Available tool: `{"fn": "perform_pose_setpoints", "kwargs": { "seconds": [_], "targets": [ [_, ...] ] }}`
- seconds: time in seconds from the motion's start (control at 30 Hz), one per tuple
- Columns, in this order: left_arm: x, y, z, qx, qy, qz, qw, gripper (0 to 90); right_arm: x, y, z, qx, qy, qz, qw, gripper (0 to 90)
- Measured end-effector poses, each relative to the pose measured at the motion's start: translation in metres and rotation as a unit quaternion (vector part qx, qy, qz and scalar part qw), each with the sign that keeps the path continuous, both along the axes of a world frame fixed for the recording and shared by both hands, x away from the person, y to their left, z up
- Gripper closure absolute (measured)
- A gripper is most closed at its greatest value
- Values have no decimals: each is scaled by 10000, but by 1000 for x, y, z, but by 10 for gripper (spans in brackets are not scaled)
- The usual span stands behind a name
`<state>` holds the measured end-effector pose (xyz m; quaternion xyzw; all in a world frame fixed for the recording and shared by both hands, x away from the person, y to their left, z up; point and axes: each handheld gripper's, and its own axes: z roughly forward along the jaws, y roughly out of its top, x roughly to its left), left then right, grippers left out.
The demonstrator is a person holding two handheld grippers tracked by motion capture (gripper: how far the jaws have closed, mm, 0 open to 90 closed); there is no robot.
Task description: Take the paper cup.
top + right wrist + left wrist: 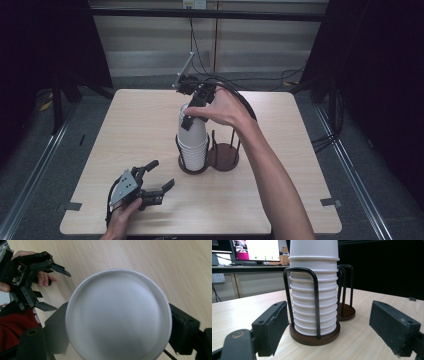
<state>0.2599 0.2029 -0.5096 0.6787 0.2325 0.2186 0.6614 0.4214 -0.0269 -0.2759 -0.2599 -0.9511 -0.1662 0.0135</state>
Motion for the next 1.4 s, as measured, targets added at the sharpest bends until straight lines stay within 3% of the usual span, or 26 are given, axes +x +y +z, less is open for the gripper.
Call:
{"fn": "perform_pose_setpoints", "kwargs": {
  "seconds": [0.27,0.57,0.93,1.4],
  "targets": [
    [0,0,0,4,2,0,10000,154,0,5,-4,-233,-36,171,9996,195],
    [0,0,0,-5,6,-15,10000,154,2,7,-12,-181,-16,148,9997,186],
    [0,0,0,-11,5,-18,10000,154,2,7,-5,-239,-1,161,9996,207],
    [0,0,0,-9,1,-19,10000,154,-2,0,13,-57,-99,114,9999,215]
  ]
}}
